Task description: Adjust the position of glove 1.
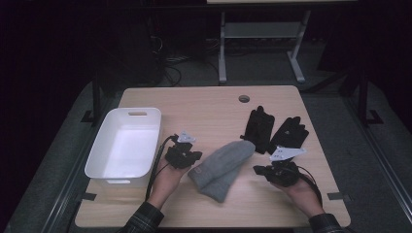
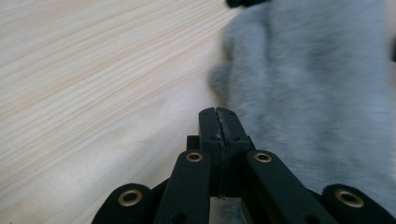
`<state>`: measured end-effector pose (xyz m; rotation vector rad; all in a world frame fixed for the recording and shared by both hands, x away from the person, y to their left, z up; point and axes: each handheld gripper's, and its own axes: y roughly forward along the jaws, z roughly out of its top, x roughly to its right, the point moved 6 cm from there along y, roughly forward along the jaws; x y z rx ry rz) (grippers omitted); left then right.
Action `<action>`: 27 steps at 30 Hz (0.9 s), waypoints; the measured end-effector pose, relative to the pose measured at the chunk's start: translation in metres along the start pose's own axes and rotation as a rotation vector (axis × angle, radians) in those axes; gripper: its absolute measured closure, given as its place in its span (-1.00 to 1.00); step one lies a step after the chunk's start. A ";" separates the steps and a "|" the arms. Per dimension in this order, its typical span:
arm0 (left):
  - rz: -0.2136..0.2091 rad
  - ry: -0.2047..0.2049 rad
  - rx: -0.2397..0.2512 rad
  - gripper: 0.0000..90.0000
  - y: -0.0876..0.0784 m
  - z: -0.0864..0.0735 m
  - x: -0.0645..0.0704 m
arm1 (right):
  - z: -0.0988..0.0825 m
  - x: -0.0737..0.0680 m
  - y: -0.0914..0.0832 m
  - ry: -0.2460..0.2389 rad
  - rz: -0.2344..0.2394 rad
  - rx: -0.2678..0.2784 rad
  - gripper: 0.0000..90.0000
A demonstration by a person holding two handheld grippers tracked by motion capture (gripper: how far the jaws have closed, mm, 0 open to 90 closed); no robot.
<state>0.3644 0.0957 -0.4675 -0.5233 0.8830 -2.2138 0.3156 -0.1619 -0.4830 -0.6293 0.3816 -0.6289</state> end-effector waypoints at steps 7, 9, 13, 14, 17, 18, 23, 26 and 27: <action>-0.006 -0.025 -0.045 0.99 0.016 -0.008 -0.008 | 0.017 -0.023 0.022 -0.038 0.059 -0.015 1.00; -0.014 -0.019 -0.057 0.99 0.019 -0.010 -0.008 | 0.018 -0.025 0.025 -0.043 0.059 -0.028 1.00; -0.048 -0.002 -0.092 0.99 0.024 -0.014 -0.006 | 0.023 -0.032 0.035 -0.048 0.076 -0.034 1.00; -0.052 0.002 -0.098 0.99 0.025 -0.015 -0.005 | 0.024 -0.033 0.038 -0.049 0.073 -0.034 1.00; -0.065 0.011 -0.106 0.99 0.026 -0.016 -0.002 | 0.027 -0.033 0.040 -0.047 0.074 -0.024 1.00; -0.073 0.014 -0.105 0.99 0.026 -0.016 -0.001 | 0.027 -0.033 0.041 -0.049 0.069 -0.024 1.00; -0.121 0.004 -0.092 0.99 0.024 -0.014 0.003 | 0.034 -0.030 0.042 -0.031 0.063 0.005 1.00; -0.147 -0.008 -0.083 0.99 0.025 -0.014 0.008 | 0.041 -0.028 0.043 -0.022 0.059 0.031 1.00; -0.164 -0.007 -0.082 0.99 0.025 -0.014 0.011 | 0.043 -0.027 0.044 -0.016 0.059 0.034 1.00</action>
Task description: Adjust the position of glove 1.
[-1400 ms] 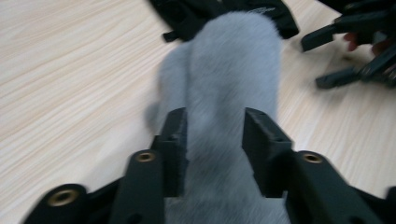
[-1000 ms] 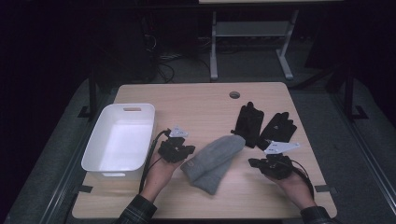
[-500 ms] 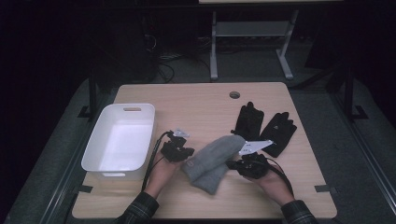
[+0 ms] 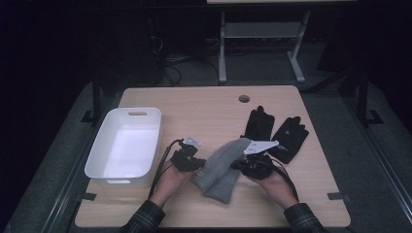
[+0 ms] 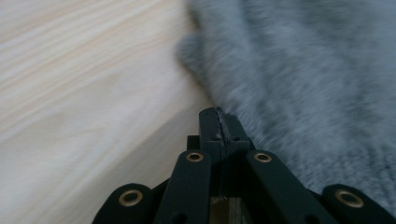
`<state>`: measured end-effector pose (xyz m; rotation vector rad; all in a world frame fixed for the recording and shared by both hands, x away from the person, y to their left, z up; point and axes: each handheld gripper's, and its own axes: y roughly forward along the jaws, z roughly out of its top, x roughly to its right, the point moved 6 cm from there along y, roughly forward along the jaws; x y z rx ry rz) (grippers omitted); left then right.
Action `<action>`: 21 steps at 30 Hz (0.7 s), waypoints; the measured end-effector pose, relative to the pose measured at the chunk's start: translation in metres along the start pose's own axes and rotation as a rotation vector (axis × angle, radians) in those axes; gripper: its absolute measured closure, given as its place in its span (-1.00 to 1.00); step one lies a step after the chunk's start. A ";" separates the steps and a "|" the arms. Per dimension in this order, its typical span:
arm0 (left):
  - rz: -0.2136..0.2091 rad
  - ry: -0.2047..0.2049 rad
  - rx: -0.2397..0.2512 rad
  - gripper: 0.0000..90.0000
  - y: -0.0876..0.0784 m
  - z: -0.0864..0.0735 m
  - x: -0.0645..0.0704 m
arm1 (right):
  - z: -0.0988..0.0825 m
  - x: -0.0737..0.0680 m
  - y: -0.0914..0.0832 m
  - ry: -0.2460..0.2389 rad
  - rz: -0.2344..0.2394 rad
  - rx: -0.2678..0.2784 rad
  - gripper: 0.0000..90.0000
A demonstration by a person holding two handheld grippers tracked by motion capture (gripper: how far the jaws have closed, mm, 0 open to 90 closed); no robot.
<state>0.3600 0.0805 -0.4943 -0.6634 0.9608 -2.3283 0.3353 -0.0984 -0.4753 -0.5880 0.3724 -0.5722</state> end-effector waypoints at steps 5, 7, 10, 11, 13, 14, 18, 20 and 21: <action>-0.051 0.014 0.017 0.99 -0.001 0.004 0.010 | 0.006 0.002 0.001 0.012 0.005 0.030 1.00; -0.073 0.015 0.039 0.99 -0.003 0.007 0.014 | 0.009 0.003 0.001 0.021 0.011 0.048 1.00; -0.113 0.024 0.068 0.99 -0.007 0.012 0.021 | 0.012 0.004 0.002 0.037 0.023 0.064 1.00; -0.118 0.030 0.067 0.99 -0.007 0.013 0.023 | 0.013 0.004 0.003 0.035 0.023 0.069 1.00; -0.135 0.043 0.082 0.99 -0.007 0.015 0.027 | 0.016 0.004 0.004 0.029 0.022 0.078 1.00; -0.151 0.044 0.093 0.99 -0.007 0.016 0.029 | 0.018 0.003 0.004 0.031 0.024 0.079 1.00; -0.186 0.060 0.125 0.99 -0.008 0.021 0.037 | 0.026 0.001 0.005 0.038 0.046 0.107 1.00; -0.186 0.073 0.134 0.99 -0.008 0.023 0.040 | 0.028 -0.001 0.007 0.035 0.054 0.114 1.00; -0.179 0.084 0.129 0.99 -0.006 0.023 0.041 | 0.028 -0.002 0.008 0.033 0.049 0.111 1.00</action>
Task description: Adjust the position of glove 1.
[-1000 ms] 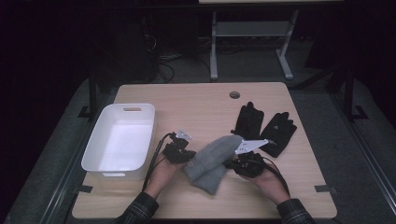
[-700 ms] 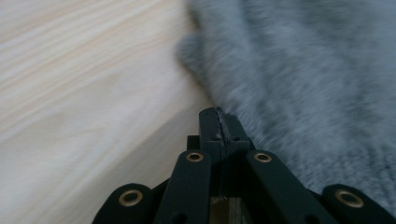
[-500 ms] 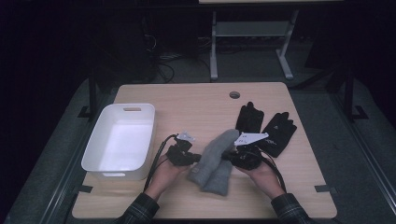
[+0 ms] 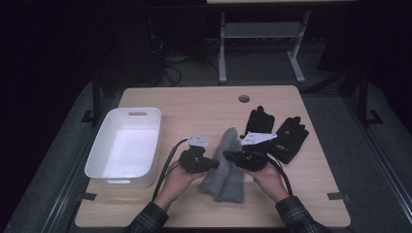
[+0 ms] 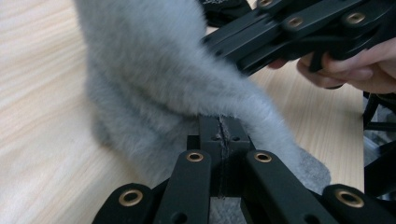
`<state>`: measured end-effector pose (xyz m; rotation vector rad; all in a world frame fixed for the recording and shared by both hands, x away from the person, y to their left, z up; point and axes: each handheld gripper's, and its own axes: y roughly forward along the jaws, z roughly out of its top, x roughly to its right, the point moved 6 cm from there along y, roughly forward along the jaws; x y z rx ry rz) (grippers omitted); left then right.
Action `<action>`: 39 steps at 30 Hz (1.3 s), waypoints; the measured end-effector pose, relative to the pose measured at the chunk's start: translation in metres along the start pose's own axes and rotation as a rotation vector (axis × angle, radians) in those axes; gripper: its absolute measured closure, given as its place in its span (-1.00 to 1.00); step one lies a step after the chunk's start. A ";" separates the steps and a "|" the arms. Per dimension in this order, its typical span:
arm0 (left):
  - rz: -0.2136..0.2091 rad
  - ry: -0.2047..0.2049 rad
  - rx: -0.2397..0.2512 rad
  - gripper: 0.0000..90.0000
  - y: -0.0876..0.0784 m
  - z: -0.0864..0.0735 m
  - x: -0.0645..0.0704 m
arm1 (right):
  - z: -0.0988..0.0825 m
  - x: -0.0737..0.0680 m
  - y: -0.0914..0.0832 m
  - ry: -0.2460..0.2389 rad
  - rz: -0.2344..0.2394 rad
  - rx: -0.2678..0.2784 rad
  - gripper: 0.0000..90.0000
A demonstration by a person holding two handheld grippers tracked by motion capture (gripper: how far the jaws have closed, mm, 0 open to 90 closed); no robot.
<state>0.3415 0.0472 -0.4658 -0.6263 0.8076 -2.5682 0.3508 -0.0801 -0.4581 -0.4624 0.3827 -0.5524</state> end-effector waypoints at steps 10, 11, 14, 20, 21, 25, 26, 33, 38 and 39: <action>0.055 0.001 -0.015 0.99 0.000 -0.006 -0.009 | -0.011 0.011 -0.015 -0.005 -0.057 -0.033 1.00; 0.058 0.002 -0.018 0.99 0.000 -0.007 -0.010 | -0.016 0.011 -0.018 0.002 -0.058 -0.051 1.00; 0.113 -0.004 -0.041 0.99 -0.005 -0.012 -0.018 | -0.024 0.011 -0.024 0.000 -0.068 -0.080 1.00; 0.156 -0.046 -0.125 0.99 -0.014 -0.037 -0.032 | -0.035 -0.001 -0.022 0.007 -0.022 -0.127 1.00; 0.154 -0.051 -0.133 0.99 -0.015 -0.040 -0.032 | -0.037 -0.004 -0.021 0.004 -0.010 -0.134 1.00; 0.128 -0.061 -0.137 0.99 -0.016 -0.047 -0.025 | -0.045 -0.018 -0.019 0.002 0.039 -0.160 1.00; 0.119 -0.057 -0.142 0.99 -0.017 -0.049 -0.023 | -0.048 -0.022 -0.018 0.002 0.058 -0.167 1.00; 0.079 -0.058 -0.164 0.99 -0.016 -0.058 -0.016 | -0.054 -0.046 -0.003 -0.044 0.119 -0.214 1.00; 0.000 -0.072 -0.081 0.99 -0.019 -0.048 -0.007 | -0.050 -0.047 -0.001 -0.026 0.133 -0.189 1.00; -0.003 -0.059 -0.075 0.99 -0.019 -0.046 -0.003 | -0.048 -0.047 -0.002 -0.020 0.139 -0.177 1.00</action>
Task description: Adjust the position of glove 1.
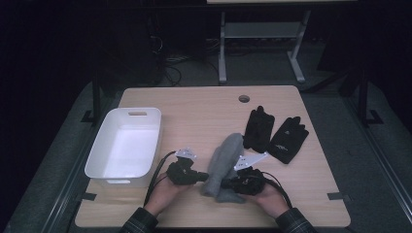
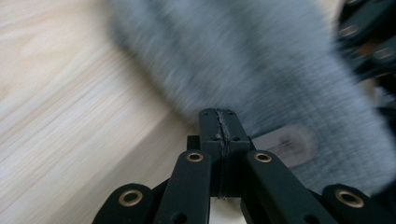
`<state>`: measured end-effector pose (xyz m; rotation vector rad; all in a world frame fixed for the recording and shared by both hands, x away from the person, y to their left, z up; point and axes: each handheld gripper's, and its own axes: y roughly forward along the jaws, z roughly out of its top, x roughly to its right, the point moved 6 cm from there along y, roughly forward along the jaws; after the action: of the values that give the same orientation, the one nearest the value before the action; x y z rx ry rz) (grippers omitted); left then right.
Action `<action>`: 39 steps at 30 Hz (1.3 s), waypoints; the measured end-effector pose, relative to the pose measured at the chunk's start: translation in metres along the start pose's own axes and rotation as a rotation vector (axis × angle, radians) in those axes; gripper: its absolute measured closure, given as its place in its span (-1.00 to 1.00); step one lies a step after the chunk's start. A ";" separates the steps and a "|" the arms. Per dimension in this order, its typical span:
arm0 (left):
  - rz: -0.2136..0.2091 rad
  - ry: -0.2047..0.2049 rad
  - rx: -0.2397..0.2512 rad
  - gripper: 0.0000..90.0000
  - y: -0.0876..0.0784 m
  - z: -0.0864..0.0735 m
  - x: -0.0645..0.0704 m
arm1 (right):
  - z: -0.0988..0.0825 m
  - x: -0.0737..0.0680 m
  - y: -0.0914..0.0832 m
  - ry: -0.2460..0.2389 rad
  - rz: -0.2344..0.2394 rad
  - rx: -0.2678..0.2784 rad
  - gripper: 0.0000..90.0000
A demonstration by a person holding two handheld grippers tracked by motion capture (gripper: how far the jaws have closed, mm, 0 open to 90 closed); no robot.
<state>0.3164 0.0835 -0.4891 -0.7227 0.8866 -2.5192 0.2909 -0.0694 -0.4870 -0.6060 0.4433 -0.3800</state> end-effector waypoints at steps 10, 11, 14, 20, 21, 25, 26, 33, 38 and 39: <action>-0.003 0.056 0.094 0.99 -0.007 0.020 0.019 | 0.010 0.001 -0.012 0.006 0.013 0.080 1.00; -0.005 0.061 0.102 0.99 -0.008 0.022 0.020 | 0.011 0.001 -0.014 0.000 0.010 0.084 1.00; -0.014 0.072 0.118 0.99 -0.009 0.028 0.023 | 0.013 0.002 -0.020 -0.011 -0.001 0.097 1.00; -0.047 0.078 0.133 0.99 -0.002 0.034 0.033 | 0.008 0.004 -0.033 -0.025 -0.017 0.093 1.00; -0.053 0.082 0.129 0.99 0.000 0.034 0.034 | 0.006 0.005 -0.035 -0.027 -0.020 0.088 1.00; -0.052 0.105 0.106 0.99 0.011 0.030 0.038 | -0.005 0.010 -0.037 -0.005 -0.023 0.054 1.00; -0.053 0.112 0.109 0.99 0.013 0.030 0.038 | -0.007 0.011 -0.037 -0.006 -0.031 0.041 1.00; -0.064 0.116 0.134 0.94 0.013 0.032 0.039 | -0.018 0.021 -0.048 -0.011 -0.089 0.020 0.75; -0.077 0.130 0.134 0.93 0.016 0.037 0.045 | -0.030 0.041 -0.066 -0.007 -0.210 0.019 0.33; -0.077 0.139 0.137 0.93 0.016 0.040 0.046 | -0.033 0.046 -0.070 -0.003 -0.236 0.015 0.25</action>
<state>0.3049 0.0301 -0.4574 -0.5541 0.7334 -2.6945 0.2979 -0.1590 -0.4813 -0.6465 0.3664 -0.6061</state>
